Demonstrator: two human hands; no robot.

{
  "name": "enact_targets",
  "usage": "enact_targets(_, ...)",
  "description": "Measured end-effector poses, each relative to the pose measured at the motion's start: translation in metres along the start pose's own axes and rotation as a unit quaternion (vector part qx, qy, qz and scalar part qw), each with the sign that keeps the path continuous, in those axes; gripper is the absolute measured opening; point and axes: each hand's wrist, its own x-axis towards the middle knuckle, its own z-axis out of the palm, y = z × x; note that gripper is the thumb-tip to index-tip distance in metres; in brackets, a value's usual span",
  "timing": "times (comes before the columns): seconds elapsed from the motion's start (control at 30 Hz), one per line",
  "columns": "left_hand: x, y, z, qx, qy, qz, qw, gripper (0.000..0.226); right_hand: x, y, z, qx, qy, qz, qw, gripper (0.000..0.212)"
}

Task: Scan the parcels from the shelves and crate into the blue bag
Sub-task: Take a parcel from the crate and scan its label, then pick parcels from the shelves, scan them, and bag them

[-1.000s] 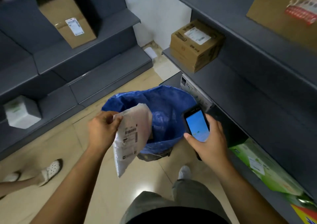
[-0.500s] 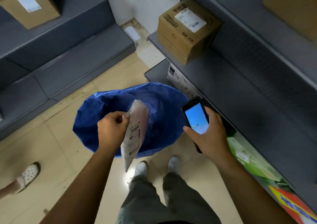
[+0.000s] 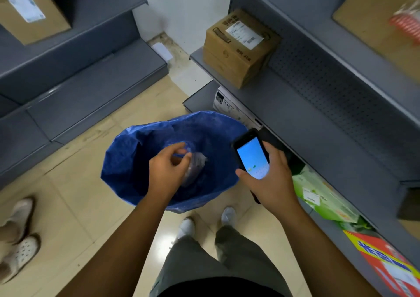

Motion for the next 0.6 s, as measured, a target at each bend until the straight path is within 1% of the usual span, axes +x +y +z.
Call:
enact_targets(0.23, -0.024, 0.016, -0.017, -0.068, -0.043, 0.039, 0.996, 0.028, -0.041, -0.009, 0.012, -0.005, 0.033, -0.004, 0.999, 0.09)
enact_targets(0.4, -0.045, 0.047, -0.01, -0.088, -0.1, 0.117, 0.984, 0.03, -0.07, -0.007, 0.005, 0.014, 0.062, -0.013, 0.998, 0.089)
enact_targets(0.6, -0.076, 0.092, 0.011, -0.079, -0.157, 0.198, 0.964, 0.036, -0.101, 0.009, -0.034, 0.03, 0.128, -0.03, 0.991, 0.088)
